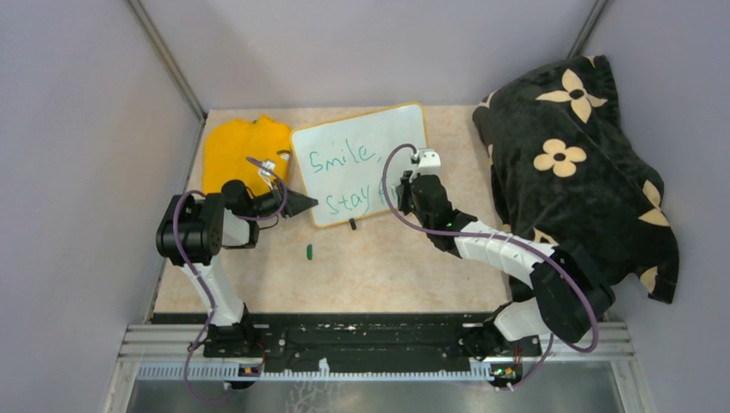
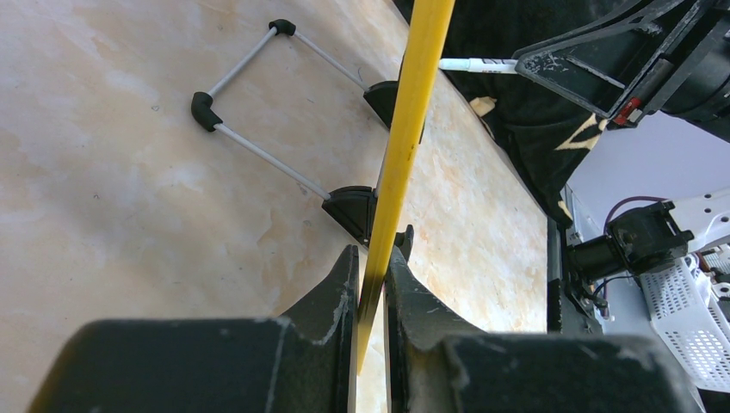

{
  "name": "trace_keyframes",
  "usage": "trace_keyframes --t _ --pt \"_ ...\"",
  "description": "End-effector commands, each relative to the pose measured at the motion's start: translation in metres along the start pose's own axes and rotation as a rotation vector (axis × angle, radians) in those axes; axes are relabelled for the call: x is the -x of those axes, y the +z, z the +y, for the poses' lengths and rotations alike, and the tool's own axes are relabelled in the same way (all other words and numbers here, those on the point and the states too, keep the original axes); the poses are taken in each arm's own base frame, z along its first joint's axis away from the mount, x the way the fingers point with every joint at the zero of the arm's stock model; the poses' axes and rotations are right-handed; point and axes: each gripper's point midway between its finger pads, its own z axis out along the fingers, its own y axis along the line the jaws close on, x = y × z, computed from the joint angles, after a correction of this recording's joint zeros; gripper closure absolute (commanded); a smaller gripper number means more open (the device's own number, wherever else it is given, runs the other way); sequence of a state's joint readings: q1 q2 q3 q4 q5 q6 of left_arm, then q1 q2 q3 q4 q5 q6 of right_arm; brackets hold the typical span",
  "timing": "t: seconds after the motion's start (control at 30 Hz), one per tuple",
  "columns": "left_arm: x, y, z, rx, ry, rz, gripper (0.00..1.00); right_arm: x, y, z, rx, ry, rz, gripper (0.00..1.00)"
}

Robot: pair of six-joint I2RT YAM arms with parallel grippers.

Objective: Write a sentence on the whiteboard

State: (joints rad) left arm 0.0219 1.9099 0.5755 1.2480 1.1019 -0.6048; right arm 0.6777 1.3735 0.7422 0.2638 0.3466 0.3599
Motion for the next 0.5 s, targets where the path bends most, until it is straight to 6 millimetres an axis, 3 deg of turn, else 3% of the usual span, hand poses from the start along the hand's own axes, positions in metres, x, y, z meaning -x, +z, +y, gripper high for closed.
trace_keyframes --t 0.0,0.17,0.47 --pt "-0.009 0.001 0.013 0.043 -0.053 0.013 1.00 0.042 -0.010 0.000 0.009 0.049 -0.116 1.00" --pt "-0.009 0.001 0.013 0.044 -0.054 0.013 1.00 0.047 -0.018 -0.002 0.008 0.054 -0.130 1.00" --pt "-0.010 0.001 0.013 0.045 -0.056 0.014 1.00 0.034 -0.012 -0.008 -0.020 0.043 -0.101 1.00"
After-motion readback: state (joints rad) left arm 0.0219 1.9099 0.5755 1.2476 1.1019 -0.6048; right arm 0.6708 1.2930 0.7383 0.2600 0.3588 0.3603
